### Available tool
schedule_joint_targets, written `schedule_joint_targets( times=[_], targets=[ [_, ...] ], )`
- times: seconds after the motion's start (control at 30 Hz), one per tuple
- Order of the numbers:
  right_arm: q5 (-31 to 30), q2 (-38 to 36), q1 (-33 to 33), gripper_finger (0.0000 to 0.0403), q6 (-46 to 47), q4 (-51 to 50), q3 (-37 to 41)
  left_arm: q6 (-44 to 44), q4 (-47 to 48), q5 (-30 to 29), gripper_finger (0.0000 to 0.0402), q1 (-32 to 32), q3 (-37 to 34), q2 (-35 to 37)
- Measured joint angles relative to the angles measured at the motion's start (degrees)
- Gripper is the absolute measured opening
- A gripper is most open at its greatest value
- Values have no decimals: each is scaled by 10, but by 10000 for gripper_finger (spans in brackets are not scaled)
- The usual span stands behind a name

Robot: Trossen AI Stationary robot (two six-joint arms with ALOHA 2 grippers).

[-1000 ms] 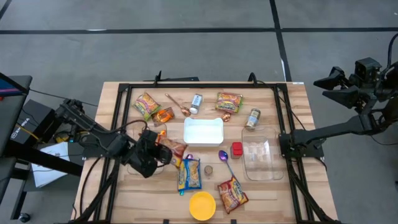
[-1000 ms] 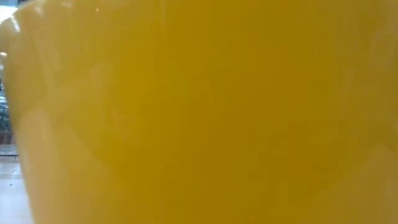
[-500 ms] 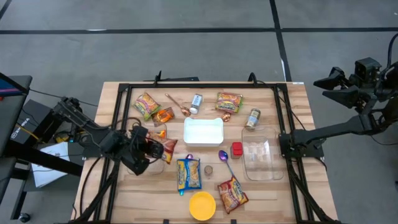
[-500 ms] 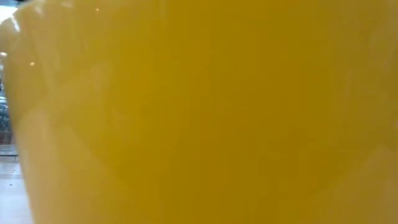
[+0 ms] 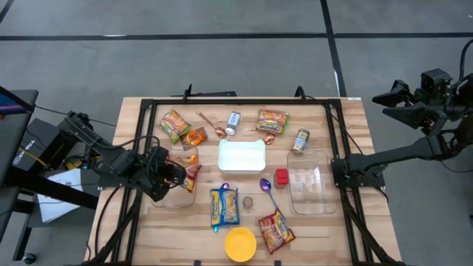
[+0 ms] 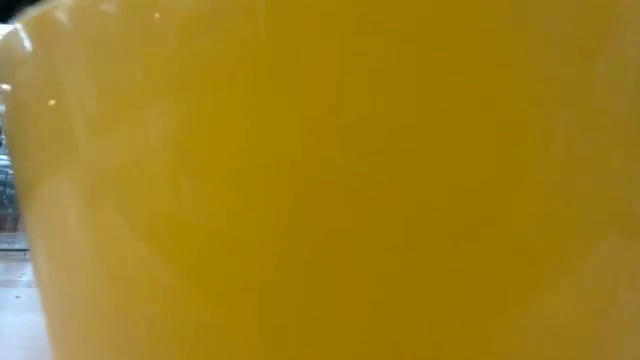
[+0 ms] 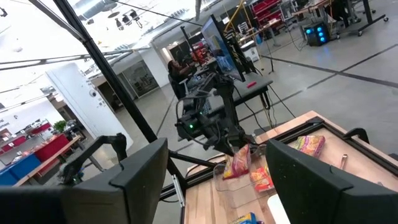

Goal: Pick & Place Food Item
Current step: Put the left red noodle pack into the left transparent bin

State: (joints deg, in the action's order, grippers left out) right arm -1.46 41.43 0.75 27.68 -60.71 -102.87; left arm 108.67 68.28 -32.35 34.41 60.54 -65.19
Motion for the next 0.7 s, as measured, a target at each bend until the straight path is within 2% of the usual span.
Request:
schedule_joint_targets(
  times=[0.23, 0.7],
  targets=[
    [0, 0, 0, 265, 13, -2, 0, 7, -64, 20, 0, -3, -71, 2],
    [-1, 0, 0, 265, 23, -2, 0, 10, -57, 74, 0, 6, -112, 8]
  ],
)
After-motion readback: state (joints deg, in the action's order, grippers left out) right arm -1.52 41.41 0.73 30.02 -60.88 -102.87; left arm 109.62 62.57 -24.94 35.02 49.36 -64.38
